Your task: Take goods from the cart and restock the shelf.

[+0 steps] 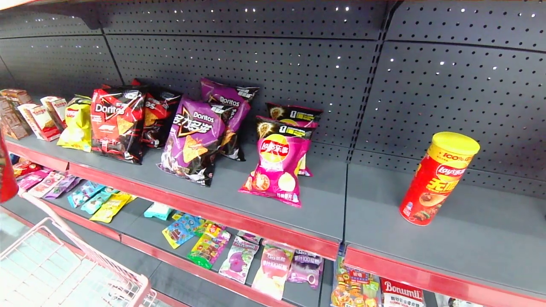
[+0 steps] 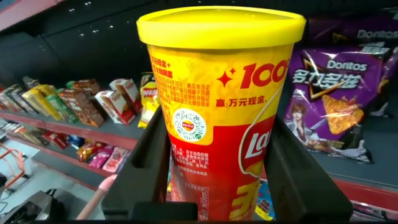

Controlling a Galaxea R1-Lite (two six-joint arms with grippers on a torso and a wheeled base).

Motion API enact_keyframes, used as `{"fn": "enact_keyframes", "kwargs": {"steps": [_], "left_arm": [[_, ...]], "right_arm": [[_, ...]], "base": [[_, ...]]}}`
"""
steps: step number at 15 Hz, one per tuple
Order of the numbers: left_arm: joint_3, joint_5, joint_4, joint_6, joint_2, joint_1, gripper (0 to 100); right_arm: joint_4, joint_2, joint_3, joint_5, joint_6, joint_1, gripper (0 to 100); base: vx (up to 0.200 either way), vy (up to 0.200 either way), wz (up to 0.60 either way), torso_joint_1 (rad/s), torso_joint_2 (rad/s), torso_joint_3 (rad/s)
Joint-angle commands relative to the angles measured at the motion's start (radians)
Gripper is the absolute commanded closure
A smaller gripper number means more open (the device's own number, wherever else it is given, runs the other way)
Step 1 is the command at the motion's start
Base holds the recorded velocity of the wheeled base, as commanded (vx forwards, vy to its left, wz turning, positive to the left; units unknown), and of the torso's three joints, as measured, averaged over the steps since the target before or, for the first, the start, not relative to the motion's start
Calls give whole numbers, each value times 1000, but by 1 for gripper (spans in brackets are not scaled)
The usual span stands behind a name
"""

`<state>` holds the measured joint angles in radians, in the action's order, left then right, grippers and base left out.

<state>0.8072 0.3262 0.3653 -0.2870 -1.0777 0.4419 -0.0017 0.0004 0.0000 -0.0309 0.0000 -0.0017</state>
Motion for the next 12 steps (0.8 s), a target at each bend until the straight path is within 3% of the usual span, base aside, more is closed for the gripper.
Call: {"fn": "enact_keyframes", "kwargs": {"steps": [1, 9, 12], "left_arm": [[-63, 2, -2, 2, 12, -77, 100], [-296, 4, -5, 5, 154, -244, 100], [-339, 1, -5, -1, 183, -258, 100]], "right_arm": [[0, 0, 0, 0, 0, 0, 0], [0, 0, 0, 0, 2, 0, 0], [0, 0, 0, 0, 2, 0, 0]], "base": [[0, 0, 0, 71, -134, -66], [0, 0, 0, 5, -7, -3], [0, 0, -600, 6, 1, 2]]}}
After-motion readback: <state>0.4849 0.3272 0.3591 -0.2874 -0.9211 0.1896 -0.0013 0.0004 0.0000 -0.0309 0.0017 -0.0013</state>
